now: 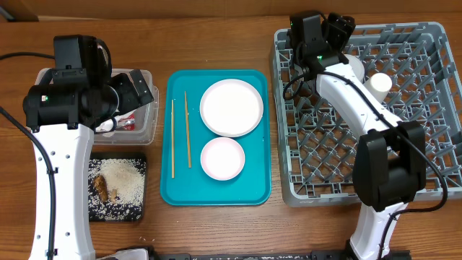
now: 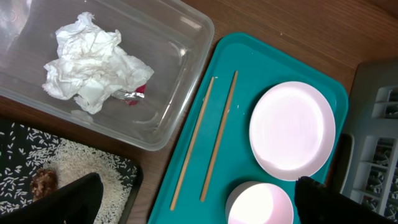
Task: Sort waste into correct bins and load items into the dishwasher
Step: 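Move the right gripper back to the small pink plate on the tray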
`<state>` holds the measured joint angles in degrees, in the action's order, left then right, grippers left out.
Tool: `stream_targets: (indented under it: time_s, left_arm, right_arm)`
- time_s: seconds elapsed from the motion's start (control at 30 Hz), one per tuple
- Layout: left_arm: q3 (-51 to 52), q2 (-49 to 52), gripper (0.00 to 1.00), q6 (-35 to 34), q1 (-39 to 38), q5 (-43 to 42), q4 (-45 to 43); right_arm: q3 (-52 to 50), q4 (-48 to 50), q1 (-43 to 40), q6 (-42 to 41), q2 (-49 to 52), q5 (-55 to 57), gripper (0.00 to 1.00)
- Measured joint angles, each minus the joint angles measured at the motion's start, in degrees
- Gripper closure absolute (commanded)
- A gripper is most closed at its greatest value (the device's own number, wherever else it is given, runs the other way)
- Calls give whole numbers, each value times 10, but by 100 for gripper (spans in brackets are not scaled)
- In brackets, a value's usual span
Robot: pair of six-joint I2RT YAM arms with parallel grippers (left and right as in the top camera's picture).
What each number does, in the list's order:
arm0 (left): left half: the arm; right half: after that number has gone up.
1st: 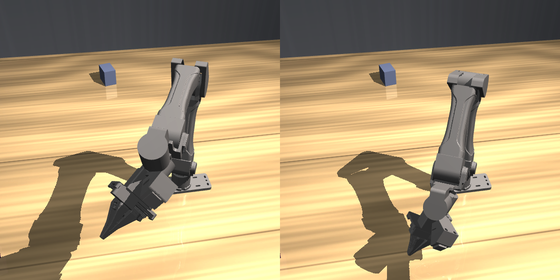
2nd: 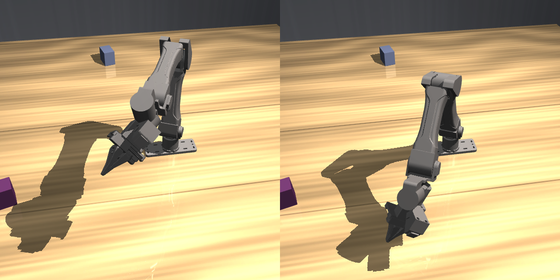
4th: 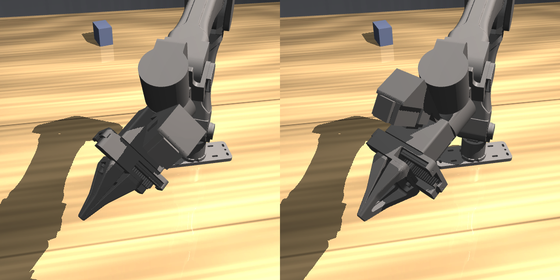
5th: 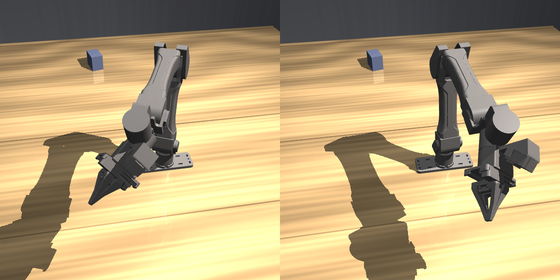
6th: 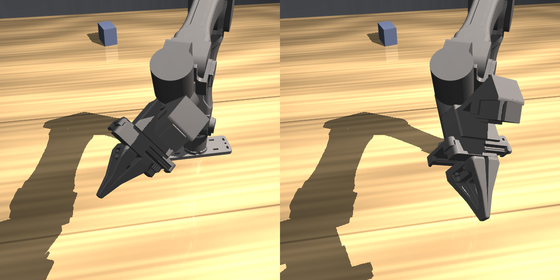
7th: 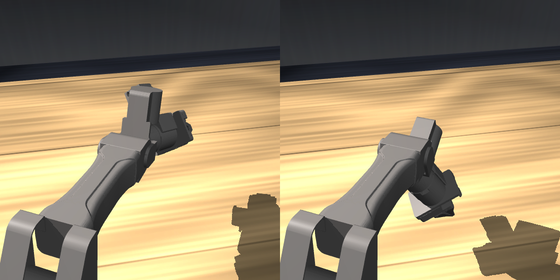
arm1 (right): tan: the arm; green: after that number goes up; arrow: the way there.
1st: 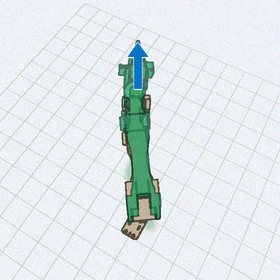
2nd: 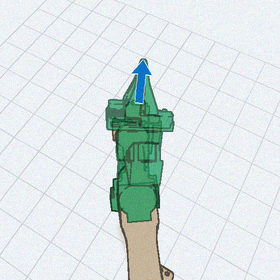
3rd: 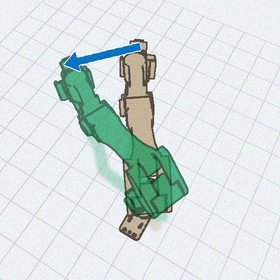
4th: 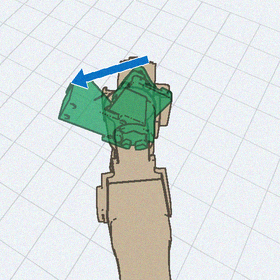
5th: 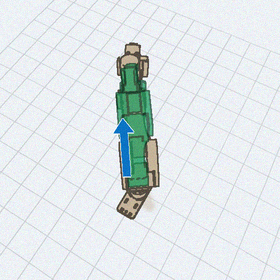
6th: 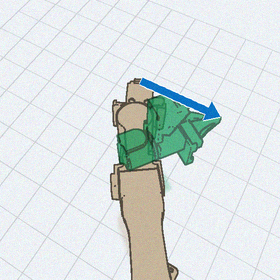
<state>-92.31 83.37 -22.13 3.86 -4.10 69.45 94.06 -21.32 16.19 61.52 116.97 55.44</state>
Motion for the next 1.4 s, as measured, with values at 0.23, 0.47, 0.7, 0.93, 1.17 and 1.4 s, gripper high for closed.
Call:
stream_targets:
  time_s: [0.23,0.47,0.7,0.93,1.17,1.4]
  left_arm:
    - [0,0,0,0,0,0,0]
    - [0,0,0,0,0,0,0]
    - [0,0,0,0,0,0,0]
    - [0,0,0,0,0,0,0]
    - [0,0,0,0,0,0,0]
    - [0,0,0,0,0,0,0]
  right_arm:
    - [0,-3,0,-115,-15,-20,13]
    - [-4,-102,0,-272,-139,-158,13]
    - [-1,-235,1,-441,-209,-421,0]
    - [-4,-315,7,-558,-206,-738,0]
    - [-4,-355,9,-619,-204,-877,2]
    - [-4,-353,26,-666,-197,-880,9]
